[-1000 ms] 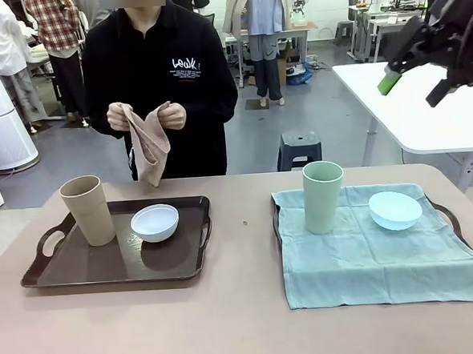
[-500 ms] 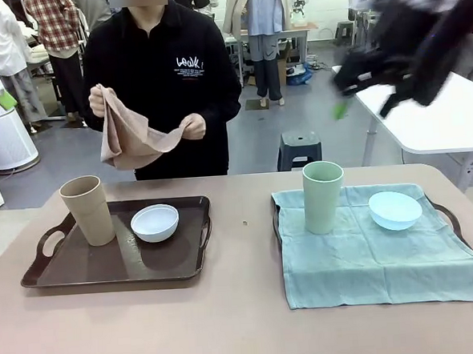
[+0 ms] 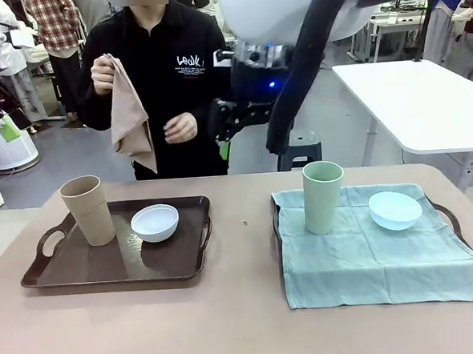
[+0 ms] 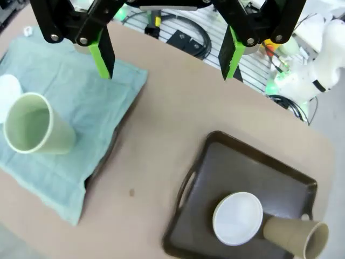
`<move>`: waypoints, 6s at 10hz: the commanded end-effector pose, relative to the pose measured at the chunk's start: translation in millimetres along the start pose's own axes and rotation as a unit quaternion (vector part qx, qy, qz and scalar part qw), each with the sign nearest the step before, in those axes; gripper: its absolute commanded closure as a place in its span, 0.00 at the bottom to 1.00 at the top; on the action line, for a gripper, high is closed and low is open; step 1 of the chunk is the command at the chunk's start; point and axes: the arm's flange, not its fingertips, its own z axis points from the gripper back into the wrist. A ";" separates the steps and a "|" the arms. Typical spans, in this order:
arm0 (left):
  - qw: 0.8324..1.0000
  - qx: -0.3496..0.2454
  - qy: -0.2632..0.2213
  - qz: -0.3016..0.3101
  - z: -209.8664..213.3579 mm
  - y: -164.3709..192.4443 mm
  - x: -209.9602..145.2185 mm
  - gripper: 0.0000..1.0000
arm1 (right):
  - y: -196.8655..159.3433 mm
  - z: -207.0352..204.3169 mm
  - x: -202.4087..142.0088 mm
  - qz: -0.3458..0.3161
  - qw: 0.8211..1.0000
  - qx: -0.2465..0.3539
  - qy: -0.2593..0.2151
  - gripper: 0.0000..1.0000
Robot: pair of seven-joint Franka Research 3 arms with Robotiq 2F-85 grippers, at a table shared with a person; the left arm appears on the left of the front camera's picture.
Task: Set up a tray with a mat and arrange the tableware.
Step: Pick up the Picnic Bowl and Reusable plastic cup from the Handle tray in front of the human's position and hold them in the air.
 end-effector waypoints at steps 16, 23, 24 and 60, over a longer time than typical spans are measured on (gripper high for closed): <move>0.906 -0.078 -0.287 -0.302 -59.6 54.1 -155.4 0.00 | 73.5 -37.1 32.0 -0.001 1.000 0.008 -0.019 0.00; 0.953 -0.072 -0.189 -0.226 -138.7 100.3 -130.1 0.00 | 137.4 -161.5 107.5 0.001 1.000 -0.028 0.001 0.00; 0.950 -0.077 -0.198 -0.228 -146.0 102.0 -133.1 0.00 | 138.9 -168.6 111.8 -0.007 0.999 -0.034 0.001 0.00; 0.941 -0.087 -0.273 -0.180 -258.1 107.2 -90.1 0.72 | 115.4 -292.4 143.3 -0.020 0.999 -0.044 -0.025 0.97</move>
